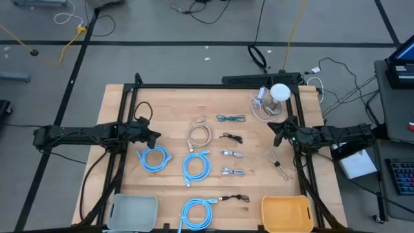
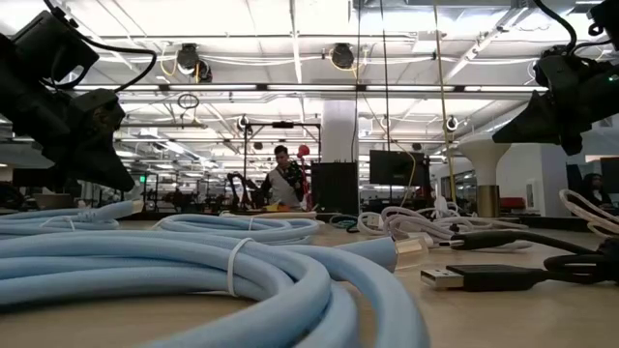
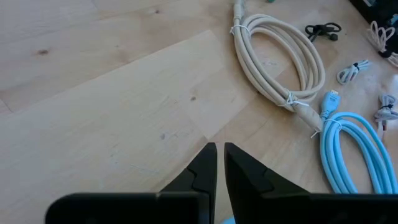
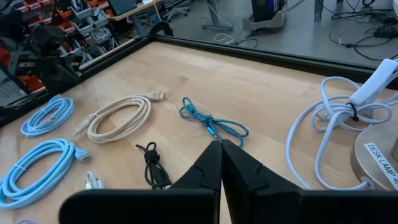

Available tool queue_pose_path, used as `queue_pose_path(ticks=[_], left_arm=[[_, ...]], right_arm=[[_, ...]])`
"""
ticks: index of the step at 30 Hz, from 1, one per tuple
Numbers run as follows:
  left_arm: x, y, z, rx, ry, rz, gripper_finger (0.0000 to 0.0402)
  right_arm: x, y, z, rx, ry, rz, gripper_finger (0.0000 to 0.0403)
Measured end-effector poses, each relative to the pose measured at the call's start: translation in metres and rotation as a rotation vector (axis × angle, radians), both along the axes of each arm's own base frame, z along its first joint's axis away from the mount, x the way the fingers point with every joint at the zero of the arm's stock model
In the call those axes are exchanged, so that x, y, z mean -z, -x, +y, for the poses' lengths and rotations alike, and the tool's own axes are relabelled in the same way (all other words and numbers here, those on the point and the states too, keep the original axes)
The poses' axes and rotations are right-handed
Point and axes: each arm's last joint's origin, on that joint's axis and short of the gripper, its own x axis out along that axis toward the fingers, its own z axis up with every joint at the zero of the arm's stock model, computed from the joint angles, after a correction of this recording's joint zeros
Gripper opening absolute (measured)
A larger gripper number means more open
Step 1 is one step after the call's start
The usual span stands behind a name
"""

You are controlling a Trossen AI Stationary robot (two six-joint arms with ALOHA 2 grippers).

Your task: Pick & Place USB Port

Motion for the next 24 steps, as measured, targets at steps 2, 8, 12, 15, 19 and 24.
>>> queue_pose_path(ticks=[2, 8, 12, 15, 19, 24], left_arm=[[0.000, 0.000, 0.000, 0.000, 0.000, 0.000, 0.0033], [0.000, 0.000, 0.000, 0.000, 0.000, 0.000, 0.0033], [-0.001, -0.001, 0.000, 0.000, -0.001, -0.010, 0.0033], [-0.002, -0.001, 0.000, 0.000, -0.003, -0.025, 0.0033], [-0.003, -0.002, 0.000, 0.000, -0.005, -0.040, 0.0033], [-0.003, -0.003, 0.000, 0.000, -0.005, -0.044, 0.0033]], right_arm=[[0.000, 0.000, -0.001, 0.015, 0.057, 0.022, 0.0000], [0.004, -0.010, -0.003, 0.173, 0.135, -0.136, 0.0000], [0.006, -0.015, -0.002, 0.179, 0.092, -0.275, 0.0000], [-0.005, -0.016, -0.002, 0.191, 0.040, -0.448, 0.0000], [-0.018, -0.015, 0.000, 0.111, -0.102, -0.664, 0.0000], [-0.029, -0.013, 0.001, 0.057, -0.246, -0.858, 0.0000]])
